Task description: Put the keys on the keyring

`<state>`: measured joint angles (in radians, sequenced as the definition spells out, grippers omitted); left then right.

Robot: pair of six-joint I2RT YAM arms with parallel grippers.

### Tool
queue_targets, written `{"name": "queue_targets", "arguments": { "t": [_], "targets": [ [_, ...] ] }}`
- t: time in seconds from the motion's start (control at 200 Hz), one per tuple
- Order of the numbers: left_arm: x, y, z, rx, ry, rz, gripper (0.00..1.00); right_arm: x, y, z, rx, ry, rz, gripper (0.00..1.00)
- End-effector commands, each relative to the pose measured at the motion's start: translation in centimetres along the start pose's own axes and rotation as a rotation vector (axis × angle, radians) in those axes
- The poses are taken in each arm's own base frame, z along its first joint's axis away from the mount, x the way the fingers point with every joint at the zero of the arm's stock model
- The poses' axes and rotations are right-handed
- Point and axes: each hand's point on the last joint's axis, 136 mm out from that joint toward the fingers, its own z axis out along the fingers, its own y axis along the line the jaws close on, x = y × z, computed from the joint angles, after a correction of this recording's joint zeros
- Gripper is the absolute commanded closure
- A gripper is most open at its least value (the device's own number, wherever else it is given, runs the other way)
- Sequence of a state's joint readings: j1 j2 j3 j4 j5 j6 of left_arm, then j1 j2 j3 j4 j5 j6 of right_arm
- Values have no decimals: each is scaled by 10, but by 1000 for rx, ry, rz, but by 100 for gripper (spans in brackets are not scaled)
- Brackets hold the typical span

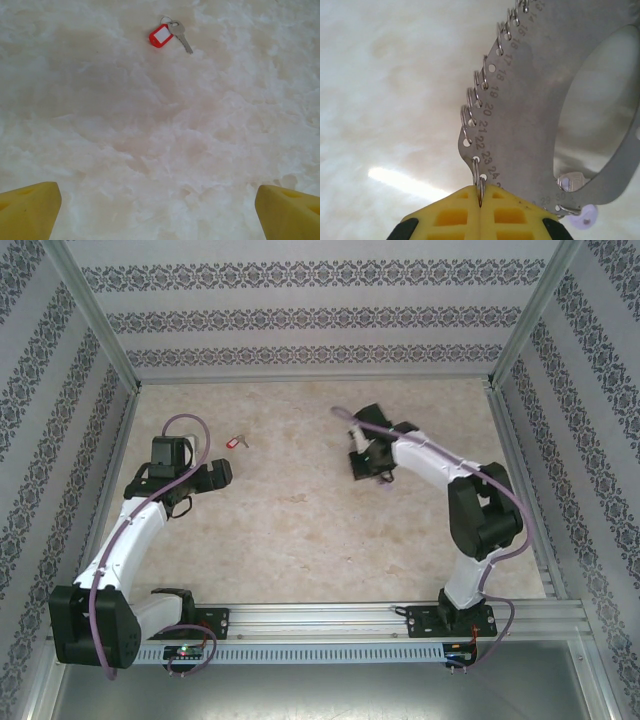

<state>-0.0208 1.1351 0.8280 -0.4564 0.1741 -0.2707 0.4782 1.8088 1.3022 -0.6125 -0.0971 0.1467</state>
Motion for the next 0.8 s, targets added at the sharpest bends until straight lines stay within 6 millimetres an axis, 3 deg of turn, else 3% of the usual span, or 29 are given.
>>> {"name": "queue_targets", "arguments": {
  "t": [0.0, 0.095, 0.16, 0.29, 0.37, 0.455, 0.614, 0.794],
  "targets": [
    [-1, -16, 2, 65, -20, 11, 0, 19, 61, -2, -132, 0, -216, 100],
    [0, -24, 0, 91, -34, 33, 0, 42, 102, -2, -228, 5, -408, 99],
    [1, -27, -2, 96, -46, 49, 0, 60, 113, 4, -241, 35, -512, 99],
    [2, -27, -4, 75, -52, 67, 0, 81, 103, 21, -167, 110, -568, 97],
    [4, -30, -3, 78, -48, 79, 0, 87, 95, 24, -140, 123, -566, 84],
    [5, -33, -3, 84, -45, 86, 0, 88, 95, 15, -141, 103, -554, 74],
    [9, -37, -5, 63, -45, 136, 0, 89, 82, -9, -88, 88, -480, 67],
    [13, -45, -7, 47, -45, 201, 0, 103, 81, -24, -121, 154, -248, 69]
  ]
}}
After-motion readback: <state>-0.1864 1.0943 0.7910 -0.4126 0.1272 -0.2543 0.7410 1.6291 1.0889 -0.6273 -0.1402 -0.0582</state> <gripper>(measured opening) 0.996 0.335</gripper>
